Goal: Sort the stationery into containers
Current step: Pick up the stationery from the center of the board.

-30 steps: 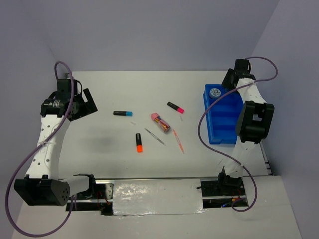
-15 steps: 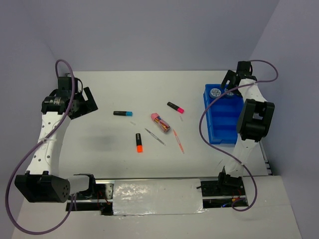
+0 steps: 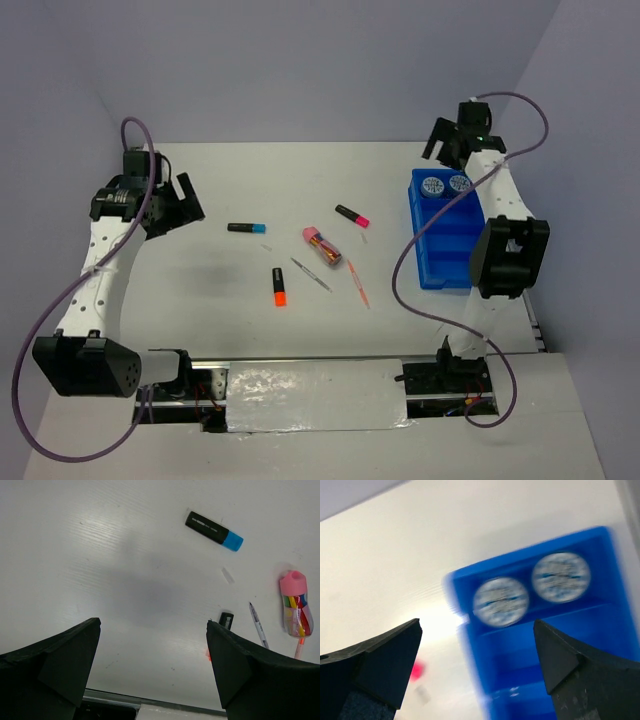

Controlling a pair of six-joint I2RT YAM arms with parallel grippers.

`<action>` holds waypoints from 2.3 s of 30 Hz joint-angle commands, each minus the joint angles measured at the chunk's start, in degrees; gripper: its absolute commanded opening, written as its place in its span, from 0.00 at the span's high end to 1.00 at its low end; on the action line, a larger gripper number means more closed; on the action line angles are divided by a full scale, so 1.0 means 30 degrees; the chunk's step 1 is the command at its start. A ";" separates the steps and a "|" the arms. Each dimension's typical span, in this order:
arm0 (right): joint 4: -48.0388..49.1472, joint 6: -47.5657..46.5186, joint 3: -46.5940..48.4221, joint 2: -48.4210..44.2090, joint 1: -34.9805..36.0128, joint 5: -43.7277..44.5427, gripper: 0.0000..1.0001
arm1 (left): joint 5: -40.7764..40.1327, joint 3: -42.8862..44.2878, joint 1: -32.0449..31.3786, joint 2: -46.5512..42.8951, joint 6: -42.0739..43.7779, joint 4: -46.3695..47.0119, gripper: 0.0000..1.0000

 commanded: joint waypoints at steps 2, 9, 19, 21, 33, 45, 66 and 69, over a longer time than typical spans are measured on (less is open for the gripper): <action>-0.1550 -0.0628 -0.0587 -0.4408 0.5095 0.0383 0.00 | 0.0034 0.0682 -0.1549 0.1148 -0.0959 0.0489 0.01; 0.1159 0.0457 -0.8022 -0.8245 1.0381 -0.2082 0.00 | 0.0790 0.1444 -0.3370 0.2848 -0.2421 0.0516 0.01; 0.0172 -0.2327 -0.8208 -0.5028 1.3814 -0.3304 0.06 | 0.1582 -0.0193 -0.3752 0.1708 -0.3774 0.1133 0.01; 0.0349 -0.2502 -0.7828 -0.4619 1.4019 -0.3101 0.06 | 0.1640 -0.0515 -0.3752 0.1532 -0.3686 0.1044 0.01; -0.1262 -0.3733 -0.5513 -0.1864 1.4664 -0.1518 0.09 | 0.1904 -0.1280 -0.3752 0.0271 -0.3509 0.0898 0.01; -0.2963 0.2412 -0.5421 -0.6631 1.2207 0.2700 0.03 | -0.0782 -0.0257 -0.8610 0.2786 -1.0210 0.2831 0.01; -0.4456 0.3620 -1.1049 -1.7683 1.0065 -0.0520 0.00 | -0.3811 1.1815 -1.4738 1.8869 -1.6987 -0.1829 0.12; -0.4398 0.3269 -1.1137 -1.7888 1.0094 -0.1574 0.00 | -0.3107 1.2372 -1.4768 1.9925 -1.6606 -0.1187 0.12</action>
